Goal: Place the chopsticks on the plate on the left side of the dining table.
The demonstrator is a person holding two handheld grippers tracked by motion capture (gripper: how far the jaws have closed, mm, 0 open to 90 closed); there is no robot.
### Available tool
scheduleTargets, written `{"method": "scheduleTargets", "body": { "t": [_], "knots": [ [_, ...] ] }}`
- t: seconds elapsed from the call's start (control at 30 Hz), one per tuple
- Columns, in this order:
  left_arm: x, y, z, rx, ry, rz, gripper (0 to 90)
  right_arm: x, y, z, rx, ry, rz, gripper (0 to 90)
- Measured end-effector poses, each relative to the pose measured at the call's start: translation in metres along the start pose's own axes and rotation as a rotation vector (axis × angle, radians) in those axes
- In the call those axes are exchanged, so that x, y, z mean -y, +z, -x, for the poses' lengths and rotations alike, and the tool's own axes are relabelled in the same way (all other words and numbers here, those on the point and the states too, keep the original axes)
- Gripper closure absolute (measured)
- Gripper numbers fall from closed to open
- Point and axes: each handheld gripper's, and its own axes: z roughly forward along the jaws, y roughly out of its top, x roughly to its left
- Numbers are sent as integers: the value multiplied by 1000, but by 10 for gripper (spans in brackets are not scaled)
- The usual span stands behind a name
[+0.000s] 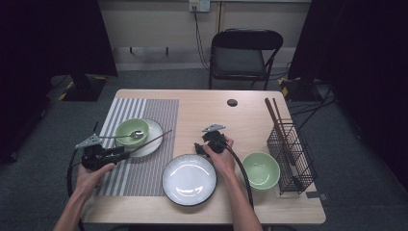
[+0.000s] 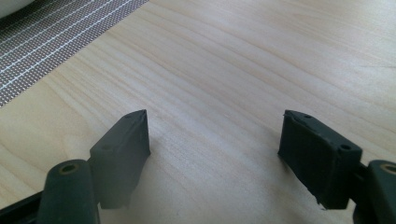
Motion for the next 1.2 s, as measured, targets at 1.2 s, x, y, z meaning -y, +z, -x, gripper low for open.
{"method": "scheduleTargets", "body": {
  "t": [1.2],
  "knots": [
    [-36,48,53,77,86,-40,309,-18,-46,-3,-128,33,52,278]
  ]
}}
